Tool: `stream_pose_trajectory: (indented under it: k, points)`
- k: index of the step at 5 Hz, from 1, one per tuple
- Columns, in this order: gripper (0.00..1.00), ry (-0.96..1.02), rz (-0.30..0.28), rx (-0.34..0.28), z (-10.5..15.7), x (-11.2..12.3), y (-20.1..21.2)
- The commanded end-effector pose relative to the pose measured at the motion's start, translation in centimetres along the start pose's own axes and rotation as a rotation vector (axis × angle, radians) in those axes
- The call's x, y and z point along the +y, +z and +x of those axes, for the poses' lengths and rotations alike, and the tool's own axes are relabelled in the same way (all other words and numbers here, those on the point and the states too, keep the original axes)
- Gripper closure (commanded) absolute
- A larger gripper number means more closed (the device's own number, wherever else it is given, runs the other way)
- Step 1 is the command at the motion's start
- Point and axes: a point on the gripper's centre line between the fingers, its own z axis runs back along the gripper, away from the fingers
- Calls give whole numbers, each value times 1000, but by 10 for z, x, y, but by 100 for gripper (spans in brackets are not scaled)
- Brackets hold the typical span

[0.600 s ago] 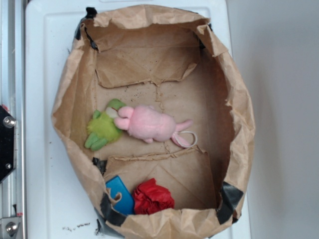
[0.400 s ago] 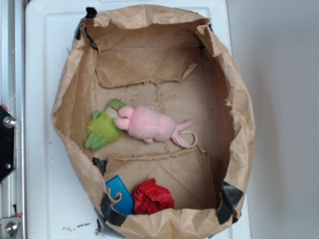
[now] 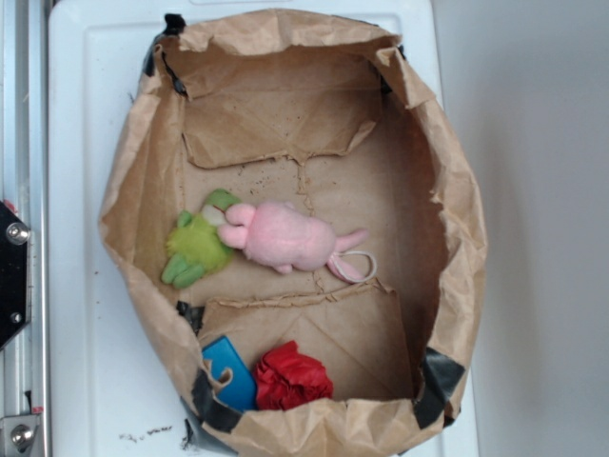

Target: Grab the pink bunny.

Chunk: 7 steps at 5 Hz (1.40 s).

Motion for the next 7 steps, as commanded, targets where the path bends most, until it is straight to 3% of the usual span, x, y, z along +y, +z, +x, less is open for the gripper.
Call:
stream_pose_trajectory:
  k: [1,3,4,7]
  points:
    - [0,-170,4,-47,52,32,-36]
    - [0,-68,50,7,96,77,-70]
    - [0,67,20,32,105,86,-97]
    - [0,67,20,32,105,86,-97]
